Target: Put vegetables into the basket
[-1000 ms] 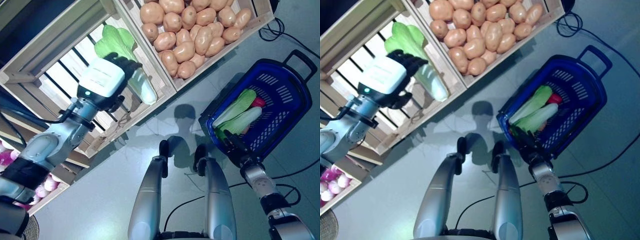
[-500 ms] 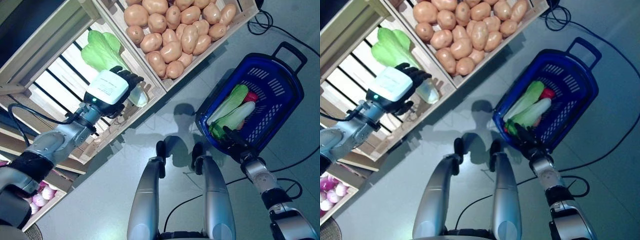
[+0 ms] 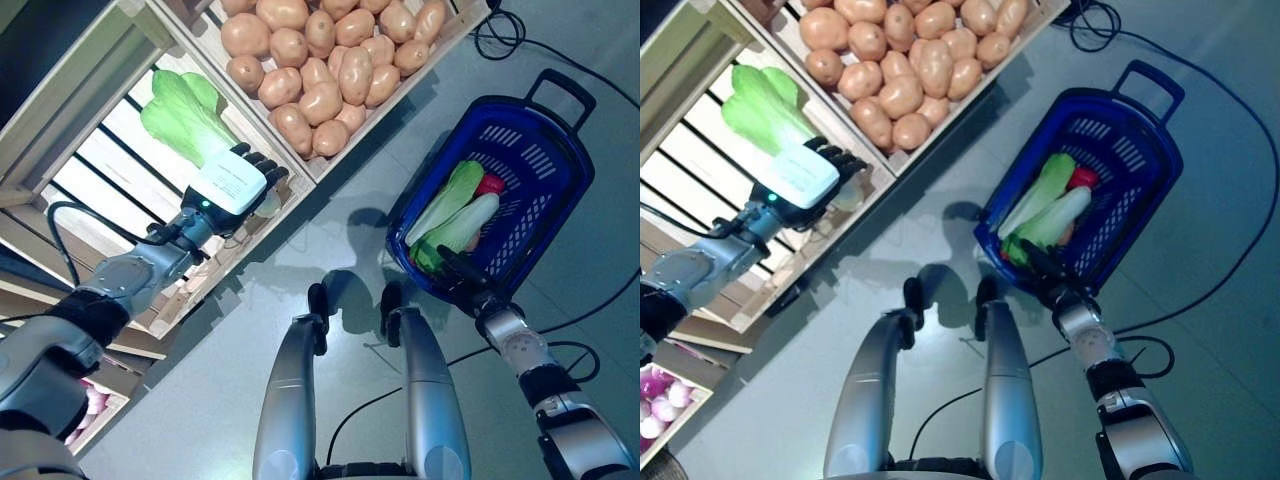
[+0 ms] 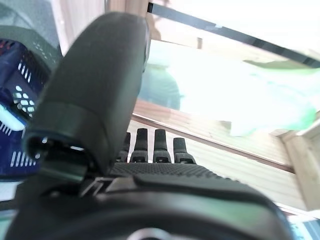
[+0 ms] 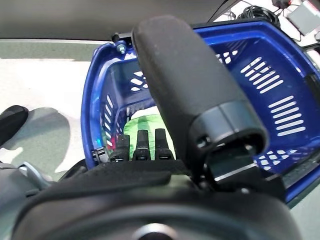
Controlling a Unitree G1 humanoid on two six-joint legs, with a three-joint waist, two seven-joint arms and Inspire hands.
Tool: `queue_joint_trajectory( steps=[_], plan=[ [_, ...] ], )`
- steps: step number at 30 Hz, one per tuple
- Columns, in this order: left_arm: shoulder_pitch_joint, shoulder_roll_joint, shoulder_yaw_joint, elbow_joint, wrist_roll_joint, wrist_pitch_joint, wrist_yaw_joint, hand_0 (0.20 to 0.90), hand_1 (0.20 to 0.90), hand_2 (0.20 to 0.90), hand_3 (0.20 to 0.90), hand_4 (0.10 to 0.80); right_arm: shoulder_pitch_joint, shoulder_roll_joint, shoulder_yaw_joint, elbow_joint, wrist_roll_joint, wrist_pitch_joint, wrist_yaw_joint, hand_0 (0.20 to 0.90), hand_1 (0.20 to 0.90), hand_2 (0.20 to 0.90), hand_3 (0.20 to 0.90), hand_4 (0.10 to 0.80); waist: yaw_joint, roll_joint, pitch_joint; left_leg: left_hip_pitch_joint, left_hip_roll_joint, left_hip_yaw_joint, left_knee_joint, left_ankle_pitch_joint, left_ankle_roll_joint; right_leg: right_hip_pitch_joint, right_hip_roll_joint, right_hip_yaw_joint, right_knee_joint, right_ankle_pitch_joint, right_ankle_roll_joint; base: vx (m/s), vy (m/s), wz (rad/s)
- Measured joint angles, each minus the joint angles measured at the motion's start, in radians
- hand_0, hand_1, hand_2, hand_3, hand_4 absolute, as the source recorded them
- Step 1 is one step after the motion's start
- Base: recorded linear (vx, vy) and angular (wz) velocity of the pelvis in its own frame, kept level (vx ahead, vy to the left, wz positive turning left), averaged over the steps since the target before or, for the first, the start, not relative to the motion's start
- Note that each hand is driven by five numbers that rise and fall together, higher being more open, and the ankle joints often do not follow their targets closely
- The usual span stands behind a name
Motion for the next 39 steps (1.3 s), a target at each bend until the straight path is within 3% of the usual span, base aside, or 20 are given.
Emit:
queue_joint_trajectory(
  steps=[7, 22, 34, 35, 37, 39],
  plan=[
    [-0.019, -0.019, 0.007, 0.092, 0.004, 0.104, 0.099, 0.9, 0.9, 0.9, 0.9, 0.8, -0.017, -0.006, 0.0, 0.013, 0.0, 0.003, -0.001, 0.9, 0.9, 0.9, 0.9, 0.8, -0.022, 0.0, 0.0, -0.024, 0.003, 0.0, 0.004, -0.004, -0.002, -0.022, 0.01, 0.004, 0.0, 0.003, -0.001, -0.008, 0.012, -0.03],
    [0.007, -0.125, 0.085, 0.246, 0.057, 0.172, 0.201, 0.9, 0.9, 0.9, 0.9, 0.8, -0.008, -0.037, -0.003, -0.016, -0.001, -0.041, -0.012, 0.9, 0.9, 0.9, 0.9, 0.8, -0.024, -0.001, 0.0, -0.085, 0.012, 0.0, 0.051, -0.015, 0.001, -0.077, 0.017, 0.007, 0.022, 0.006, -0.003, -0.021, 0.055, -0.01],
    [0.007, -0.127, 0.093, 0.255, 0.079, 0.173, 0.226, 0.9, 0.9, 0.9, 0.9, 0.8, -0.007, -0.037, -0.003, -0.027, -0.002, -0.048, -0.011, 0.9, 0.9, 0.9, 0.9, 0.8, -0.026, -0.001, 0.0, -0.12, 0.012, -0.003, 0.052, -0.019, 0.003, -0.103, 0.017, 0.004, 0.015, 0.011, -0.003, -0.013, 0.031, 0.01],
    [0.008, -0.127, 0.093, 0.255, 0.079, 0.173, 0.23, 0.566, 0.566, 0.566, 0.566, 0.577, -0.007, -0.037, -0.003, -0.029, -0.003, -0.049, -0.011, 0.9, 0.9, 0.9, 0.9, 0.8, -0.027, -0.001, 0.0, -0.124, 0.012, -0.003, 0.053, -0.019, 0.005, -0.105, 0.017, 0.004, 0.015, 0.012, -0.003, 0.0, 0.0, 0.0],
    [0.012, -0.127, 0.096, 0.255, 0.08, 0.172, 0.244, 0.3, 0.3, 0.3, 0.3, 0.4, -0.007, -0.037, -0.003, -0.031, -0.003, -0.05, -0.011, 0.9, 0.9, 0.9, 0.9, 0.8, -0.027, -0.001, 0.0, -0.125, 0.011, -0.003, 0.053, -0.017, 0.009, -0.105, 0.017, 0.003, 0.013, 0.012, -0.003, 0.0, 0.0, 0.0],
    [0.014, -0.127, 0.102, 0.254, 0.082, 0.172, 0.267, 0.3, 0.3, 0.3, 0.3, 0.4, -0.007, -0.037, -0.003, -0.033, -0.003, -0.05, -0.011, 0.9, 0.9, 0.9, 0.9, 0.8, -0.026, -0.002, 0.0, -0.125, 0.011, -0.003, 0.053, -0.017, 0.009, -0.105, 0.017, 0.003, 0.011, 0.013, -0.002, 0.0, 0.0, 0.0]
  ],
)
